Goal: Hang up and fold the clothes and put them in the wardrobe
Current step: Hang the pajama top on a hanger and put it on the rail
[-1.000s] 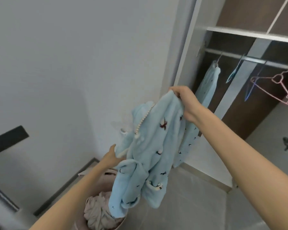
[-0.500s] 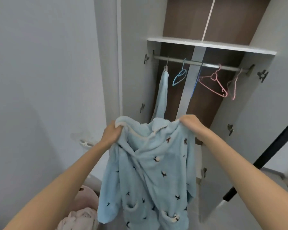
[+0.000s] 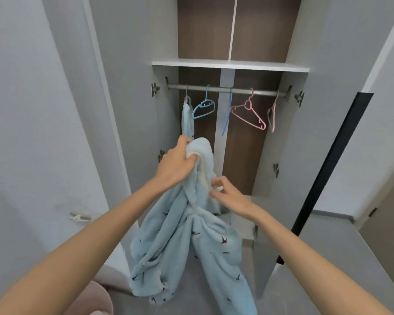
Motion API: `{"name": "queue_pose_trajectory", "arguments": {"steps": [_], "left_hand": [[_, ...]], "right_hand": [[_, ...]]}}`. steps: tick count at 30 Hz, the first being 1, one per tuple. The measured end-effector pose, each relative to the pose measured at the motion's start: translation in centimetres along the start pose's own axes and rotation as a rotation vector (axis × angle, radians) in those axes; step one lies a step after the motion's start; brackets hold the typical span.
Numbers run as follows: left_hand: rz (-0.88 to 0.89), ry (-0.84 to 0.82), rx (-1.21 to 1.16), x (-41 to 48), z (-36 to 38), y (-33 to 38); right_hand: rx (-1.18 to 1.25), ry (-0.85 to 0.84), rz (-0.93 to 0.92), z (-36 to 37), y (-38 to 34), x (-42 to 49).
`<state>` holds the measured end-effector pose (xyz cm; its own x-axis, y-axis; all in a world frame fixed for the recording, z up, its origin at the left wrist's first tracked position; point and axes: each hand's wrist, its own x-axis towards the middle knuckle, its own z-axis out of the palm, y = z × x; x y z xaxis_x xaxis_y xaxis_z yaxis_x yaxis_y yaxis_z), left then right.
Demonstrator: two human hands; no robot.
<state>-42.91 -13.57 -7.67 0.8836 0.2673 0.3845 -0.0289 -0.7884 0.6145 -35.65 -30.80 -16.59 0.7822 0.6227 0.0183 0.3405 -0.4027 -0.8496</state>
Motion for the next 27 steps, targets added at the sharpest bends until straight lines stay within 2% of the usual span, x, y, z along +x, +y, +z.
{"name": "queue_pose_trajectory", "arguments": {"steps": [2, 9, 12, 15, 17, 24, 27], "left_hand": [[0.065, 0.011, -0.033, 0.2, 0.7, 1.4], [0.154, 0.05, -0.16, 1.4, -0.1, 1.7], [0.109, 0.11, -0.24, 2.0, -0.6, 0.2], [0.028, 0.155, -0.291, 3.4, -0.9, -2.2], [0.019, 0.141, -0.245, 4.2, -0.9, -4.0], [0.038, 0.106, 0.096, 9.3, -1.5, -11.5], [0.025, 0.041, 0.266, 11.5, -0.9, -12.8]], "right_hand": [[-0.023, -0.05, 0.084, 1.4, 1.1, -0.5], [-0.304, 0.227, 0.265, 4.4, 4.1, 0.0], [-0.378, 0.225, 0.377, 4.5, 3.9, 1.3], [-0.34, 0.165, 0.434, 3.7, 4.2, 2.5], [-0.406, 0.151, 0.4, 2.6, 4.1, 3.4], [-0.721, 0.34, 0.376, -5.3, -0.9, 7.8], [-0.797, 0.277, 0.403, -7.9, -4.0, 9.8]]}}
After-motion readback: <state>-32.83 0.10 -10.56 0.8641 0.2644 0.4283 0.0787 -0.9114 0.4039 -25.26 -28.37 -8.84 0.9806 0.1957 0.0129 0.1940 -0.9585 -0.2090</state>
